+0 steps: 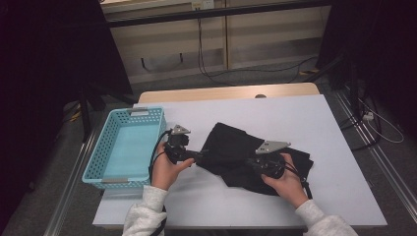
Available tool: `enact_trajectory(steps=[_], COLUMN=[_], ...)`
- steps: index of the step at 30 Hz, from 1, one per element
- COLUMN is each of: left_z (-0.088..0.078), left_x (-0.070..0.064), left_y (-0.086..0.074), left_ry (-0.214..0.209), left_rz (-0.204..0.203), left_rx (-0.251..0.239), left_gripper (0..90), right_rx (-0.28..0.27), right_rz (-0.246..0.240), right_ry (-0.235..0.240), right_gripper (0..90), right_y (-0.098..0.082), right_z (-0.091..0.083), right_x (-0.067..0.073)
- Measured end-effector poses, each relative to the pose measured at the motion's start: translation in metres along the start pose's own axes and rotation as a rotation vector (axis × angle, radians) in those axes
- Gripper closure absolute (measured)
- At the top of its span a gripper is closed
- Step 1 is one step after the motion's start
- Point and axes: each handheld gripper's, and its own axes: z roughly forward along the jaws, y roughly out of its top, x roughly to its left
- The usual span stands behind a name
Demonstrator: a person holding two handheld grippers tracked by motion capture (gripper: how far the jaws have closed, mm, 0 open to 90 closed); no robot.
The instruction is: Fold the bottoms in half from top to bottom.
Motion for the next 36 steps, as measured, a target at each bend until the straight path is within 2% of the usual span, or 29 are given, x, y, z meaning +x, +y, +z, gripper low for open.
enact_trajectory(steps=[10,17,21,27,32,36], left_z=[0.0,0.001,0.001,-0.001,-0.001,-0.002], left_x=[0.0,-0.001,0.0,0.001,0.003,0.004], left_y=[0.0,0.0,0.0,-0.001,-0.002,-0.002], left_ry=[0.008,0.006,0.01,0.009,0.02,0.014], left_rz=[0.006,0.008,0.004,0.008,0.006,0.005], left_rx=[-0.001,0.007,-0.001,0.014,0.005,0.001], left_gripper=[9.1,9.0,8.9,8.9,8.9,8.8], right_rx=[-0.025,-0.042,-0.045,-0.048,-0.049,-0.05], right_rz=[-0.018,-0.007,-0.005,-0.014,-0.017,-0.016], right_ry=[0.018,0.023,0.017,0.014,0.016,0.017], right_gripper=[89.1,89.1,89.1,89.1,89.1,89.1], right_y=[0.002,0.001,0.001,0.001,0.001,0.0], right_z=[-0.013,-0.02,-0.023,-0.024,-0.024,-0.024], right_x=[0.002,-0.001,-0.002,-0.001,-0.001,-0.001])
